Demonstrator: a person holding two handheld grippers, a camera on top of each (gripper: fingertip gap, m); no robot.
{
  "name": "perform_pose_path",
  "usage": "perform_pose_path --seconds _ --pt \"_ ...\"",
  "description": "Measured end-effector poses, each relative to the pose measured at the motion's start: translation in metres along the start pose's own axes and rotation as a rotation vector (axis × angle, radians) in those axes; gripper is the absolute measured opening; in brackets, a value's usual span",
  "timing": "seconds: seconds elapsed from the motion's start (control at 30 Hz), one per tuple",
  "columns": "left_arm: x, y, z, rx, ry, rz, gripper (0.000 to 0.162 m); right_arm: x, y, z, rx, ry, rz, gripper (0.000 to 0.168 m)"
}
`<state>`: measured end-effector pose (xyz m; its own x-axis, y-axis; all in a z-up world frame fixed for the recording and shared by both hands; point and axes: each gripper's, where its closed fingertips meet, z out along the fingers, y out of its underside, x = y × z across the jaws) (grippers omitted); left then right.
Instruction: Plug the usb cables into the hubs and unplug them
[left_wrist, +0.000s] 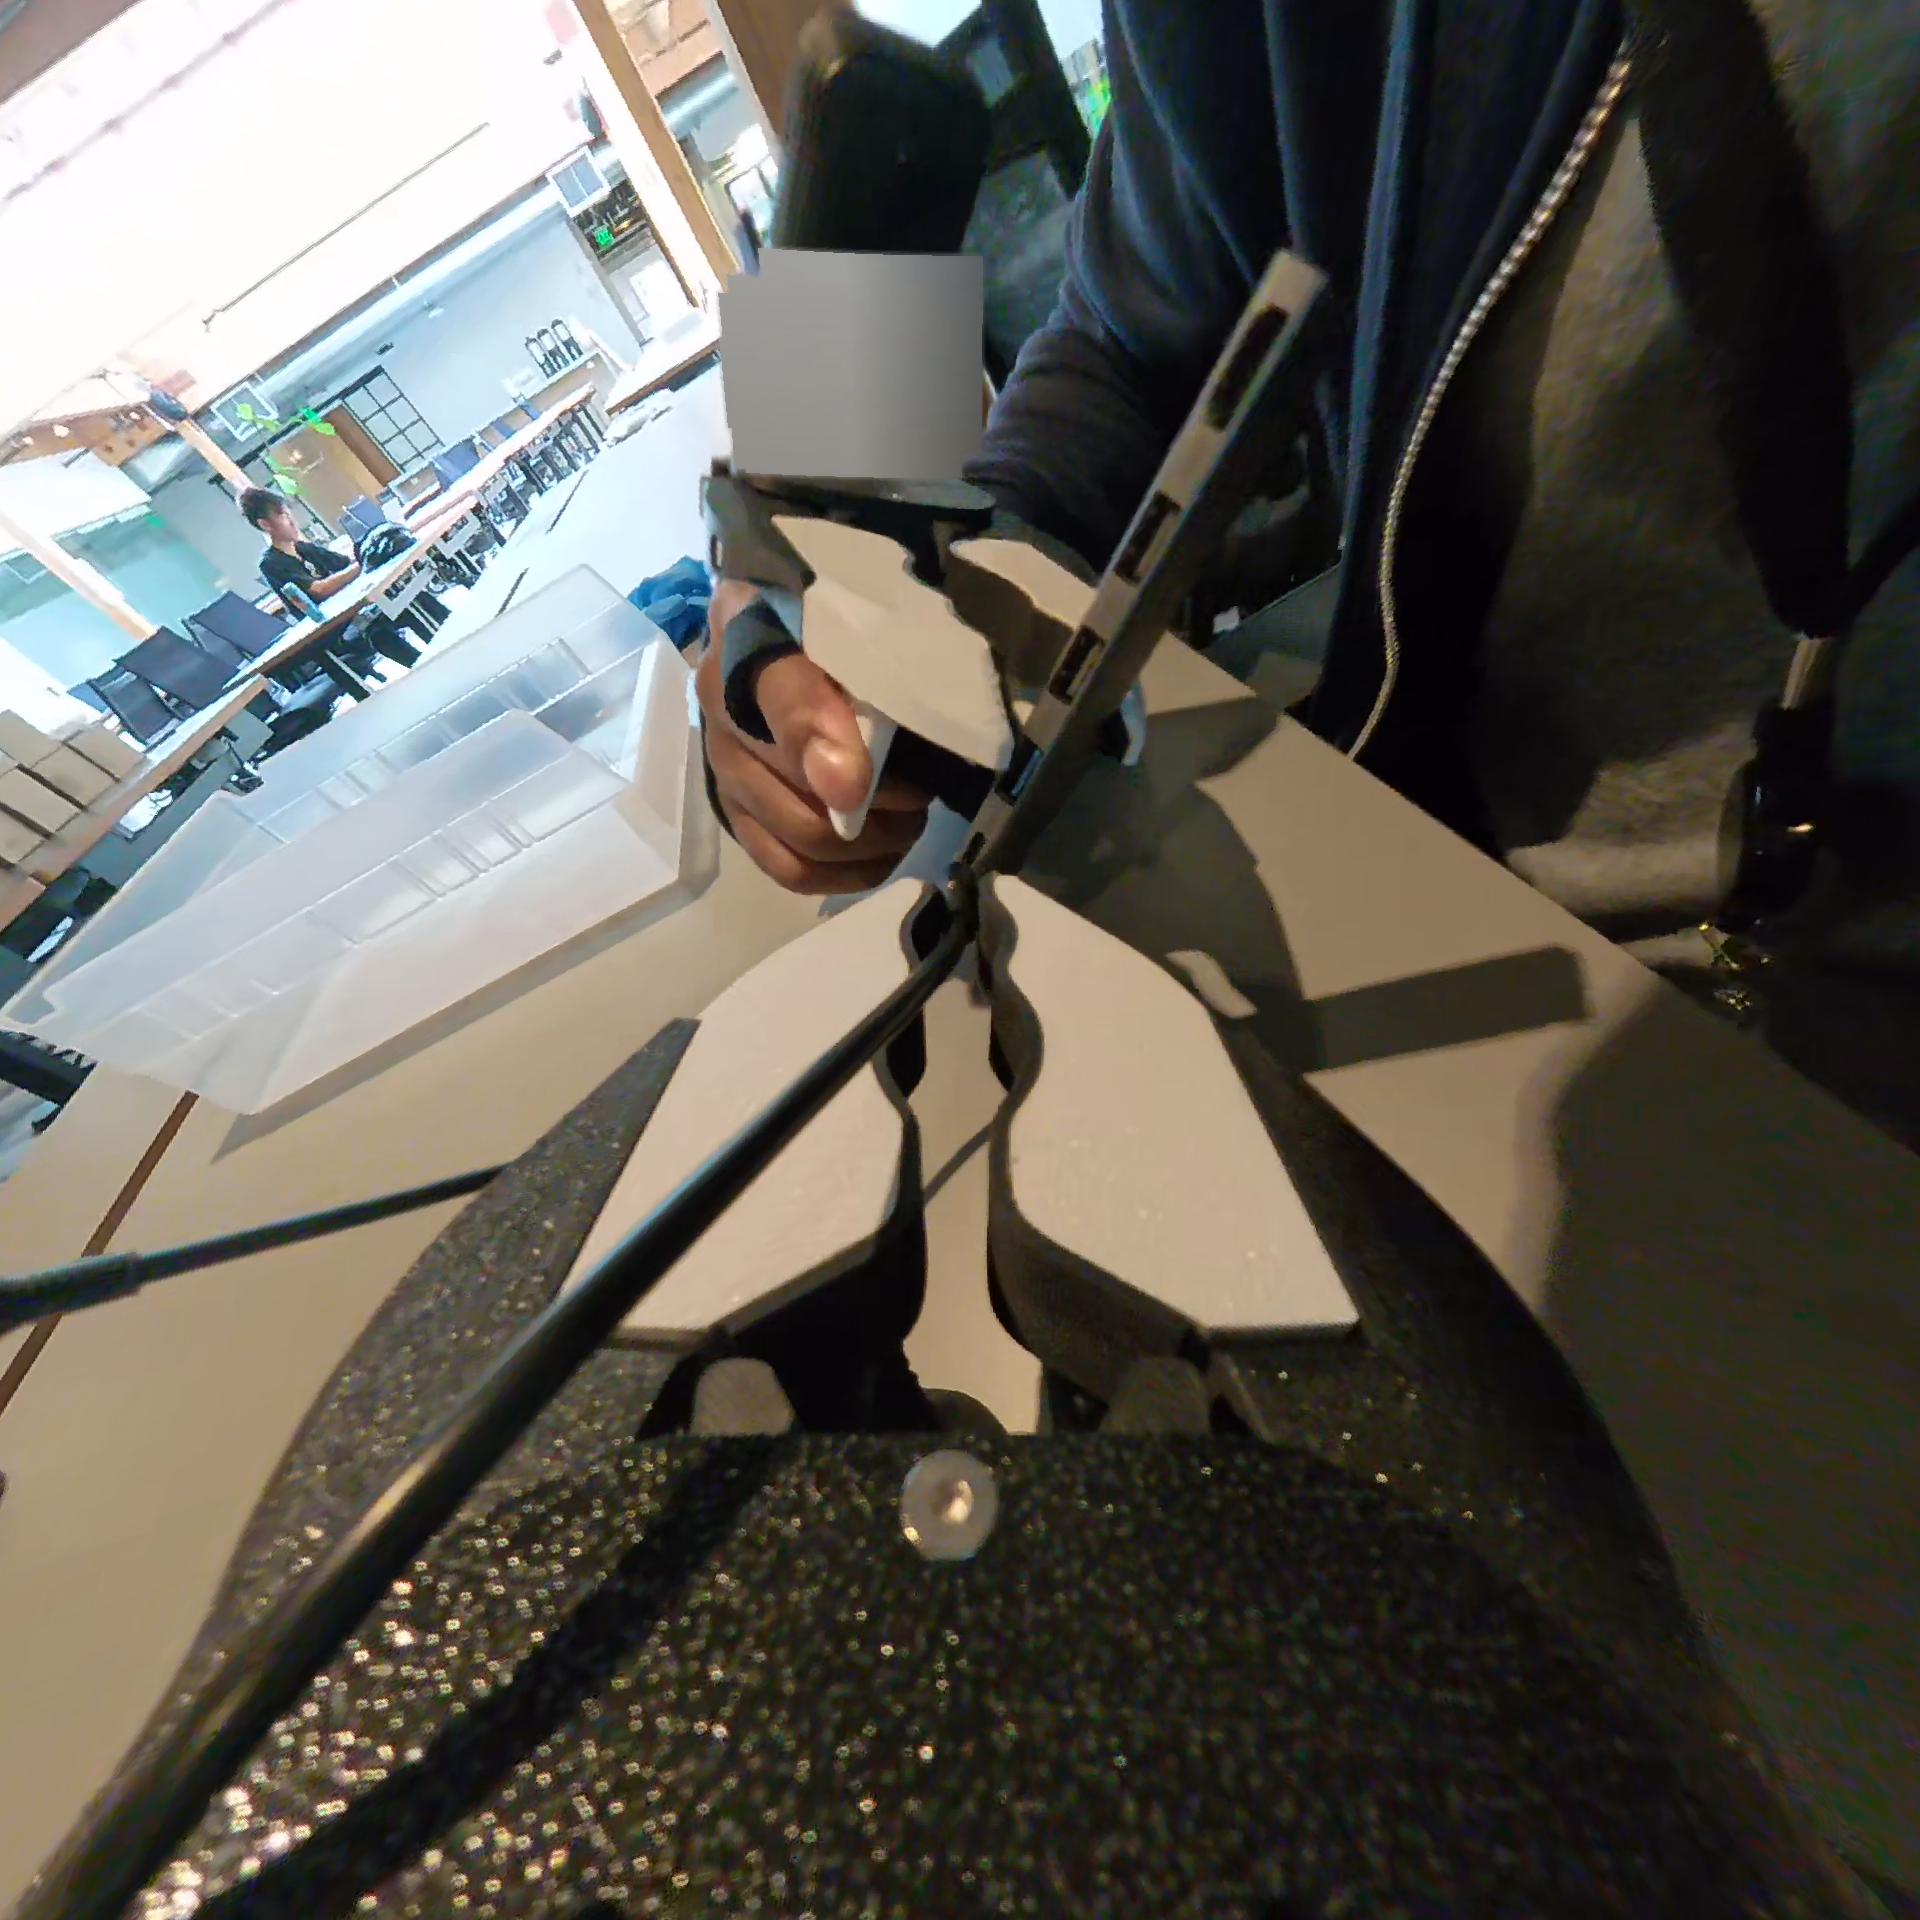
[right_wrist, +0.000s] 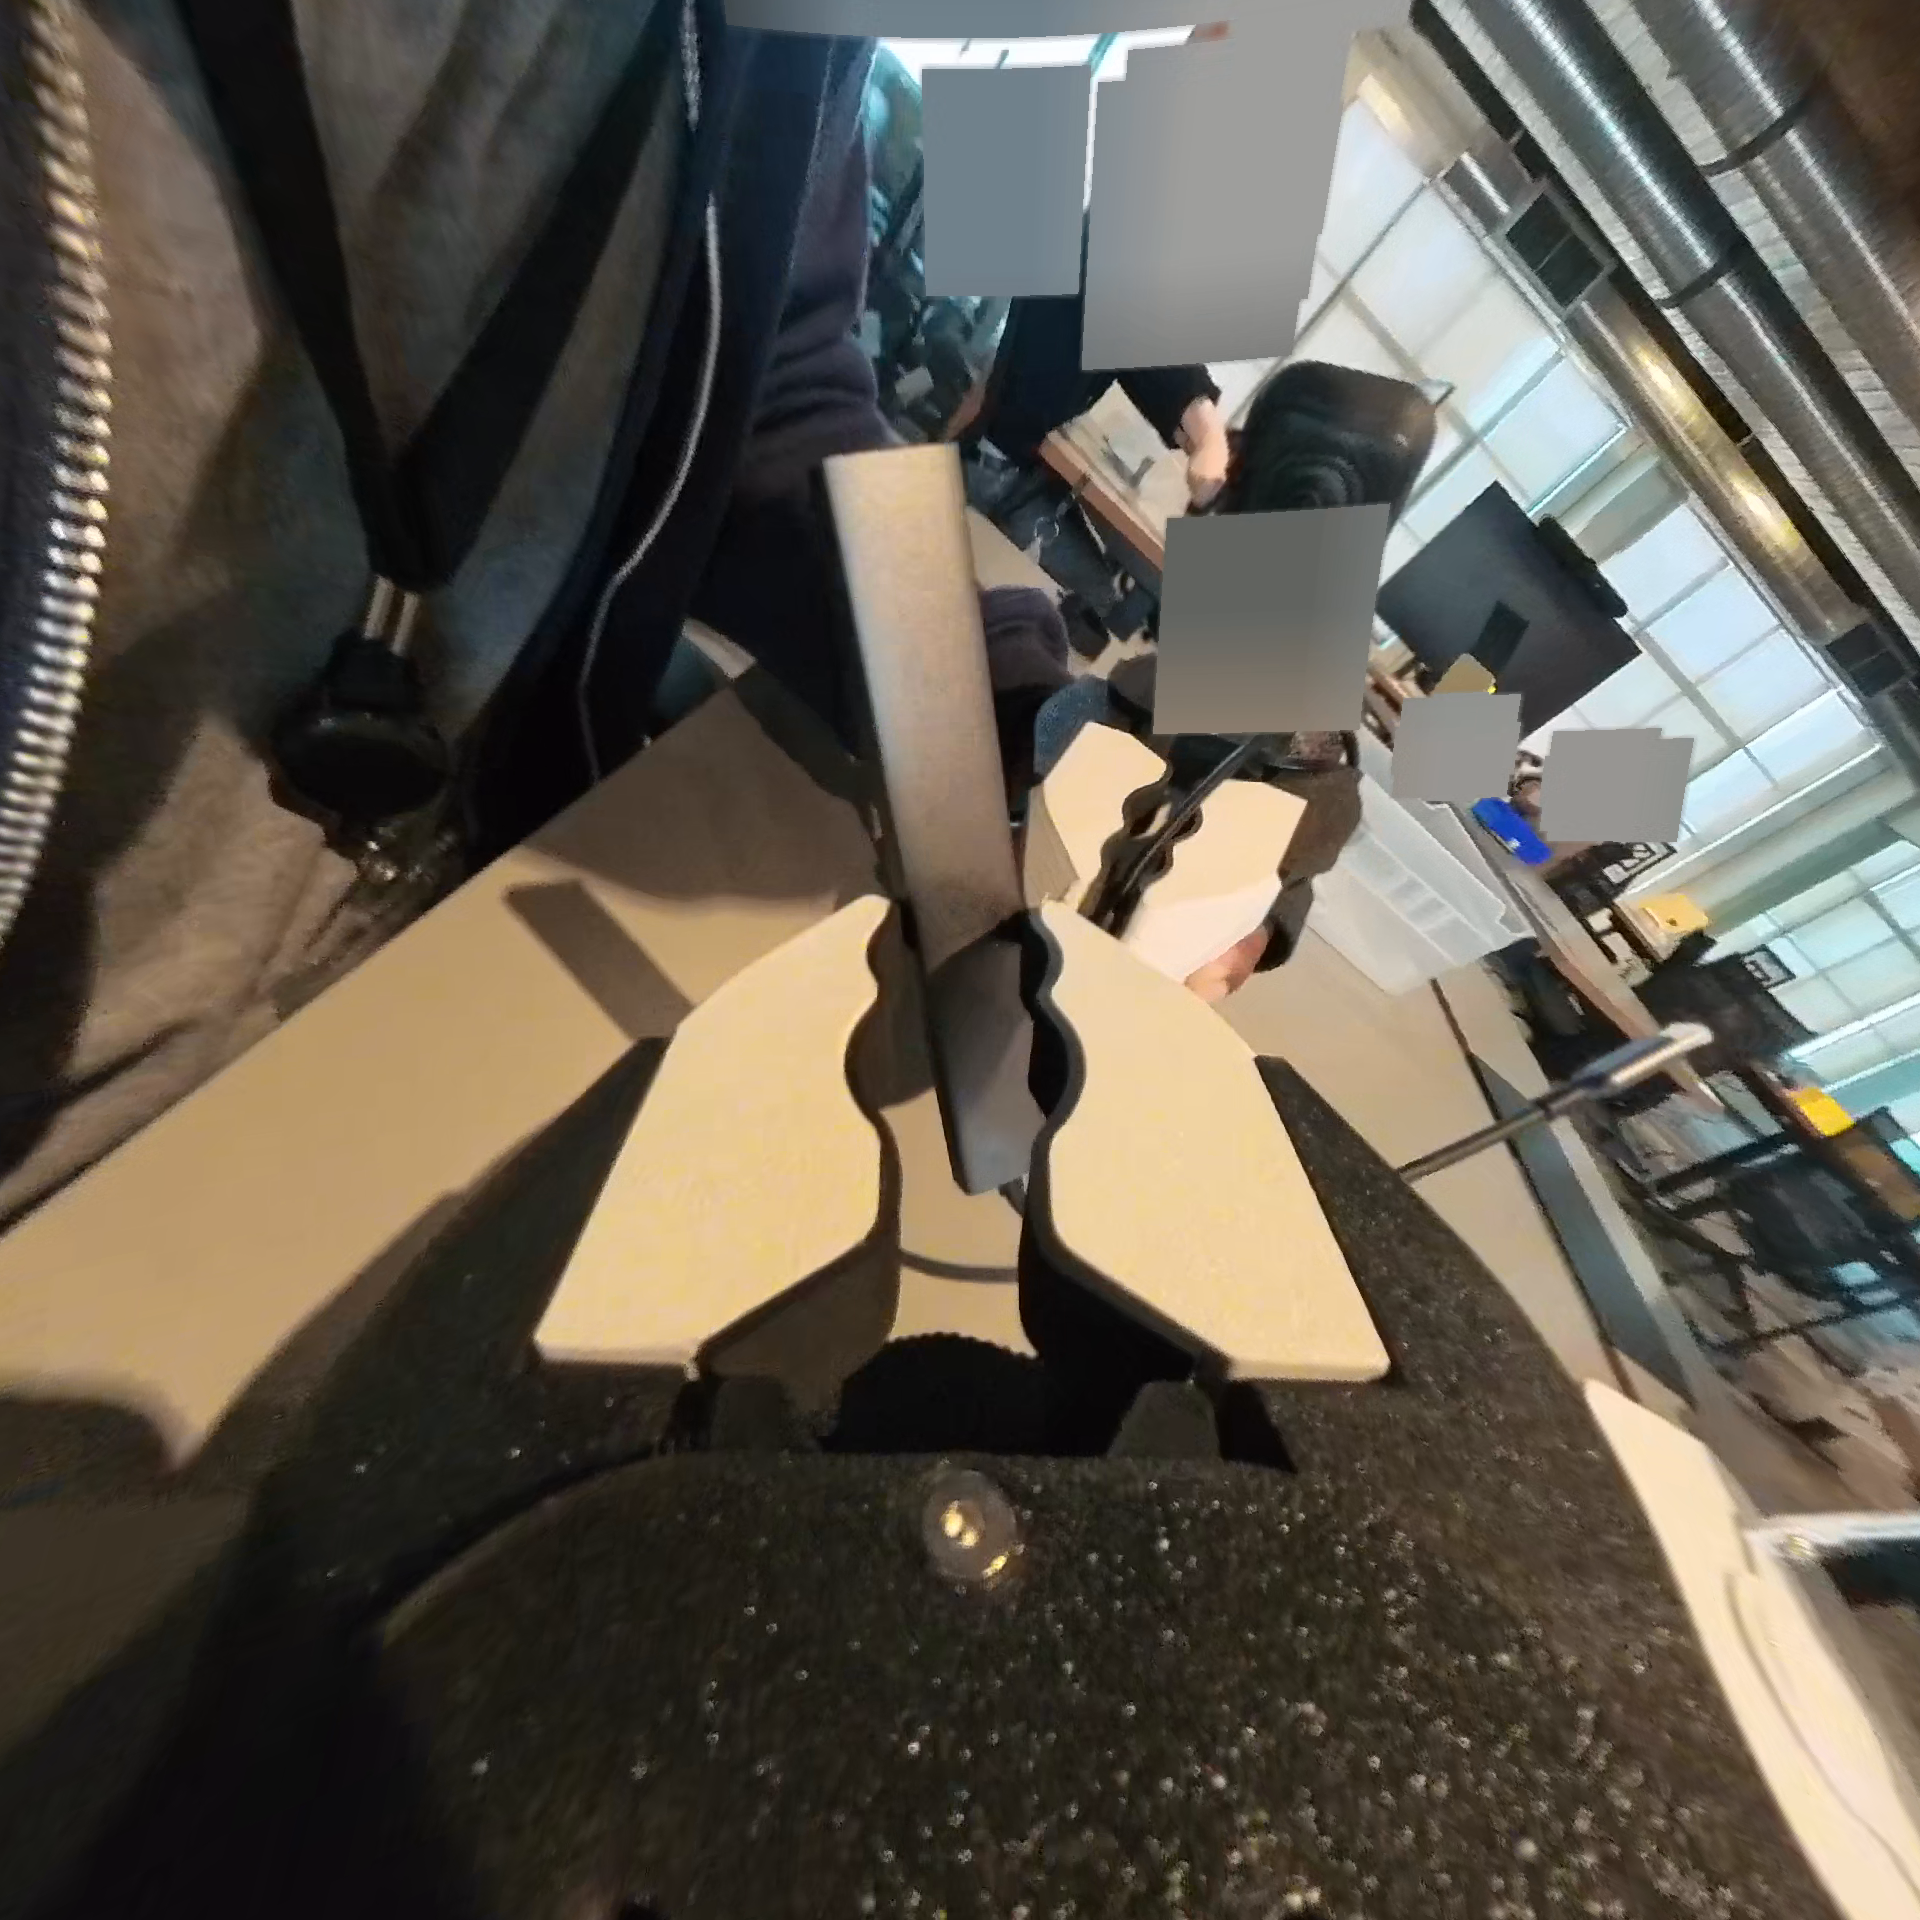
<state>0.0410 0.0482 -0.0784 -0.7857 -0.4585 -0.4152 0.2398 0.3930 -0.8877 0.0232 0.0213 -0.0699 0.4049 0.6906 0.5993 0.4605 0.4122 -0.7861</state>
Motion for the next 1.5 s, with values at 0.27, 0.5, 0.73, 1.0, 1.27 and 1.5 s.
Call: perform_pose_path --seconds 0.27,0.5,0.73,1.0,1.27,1.5 --pt "0.006 -0.016 0.000 0.094 0.048 -0.039 0.006 0.001 -0.017 -0.005 0.141 -0.060 0.157 0.021" --pt "0.006 -0.024 0.001 0.157 0.074 -0.094 0.006 0.004 -0.027 -0.009 0.246 -0.105 0.276 0.022" --pt "0.005 -0.030 0.000 0.218 0.113 -0.190 0.006 0.007 -0.033 -0.013 0.340 -0.162 0.397 0.021" --pt "0.004 -0.035 0.002 0.262 0.193 -0.359 0.007 0.017 -0.038 -0.016 0.455 -0.198 0.533 0.021" --pt "0.002 -0.036 0.002 0.291 0.234 -0.473 0.006 0.021 -0.038 -0.017 0.497 -0.223 0.600 0.021" --pt "0.000 -0.037 0.001 0.312 0.245 -0.509 0.006 0.023 -0.038 -0.016 0.510 -0.220 0.604 0.021"
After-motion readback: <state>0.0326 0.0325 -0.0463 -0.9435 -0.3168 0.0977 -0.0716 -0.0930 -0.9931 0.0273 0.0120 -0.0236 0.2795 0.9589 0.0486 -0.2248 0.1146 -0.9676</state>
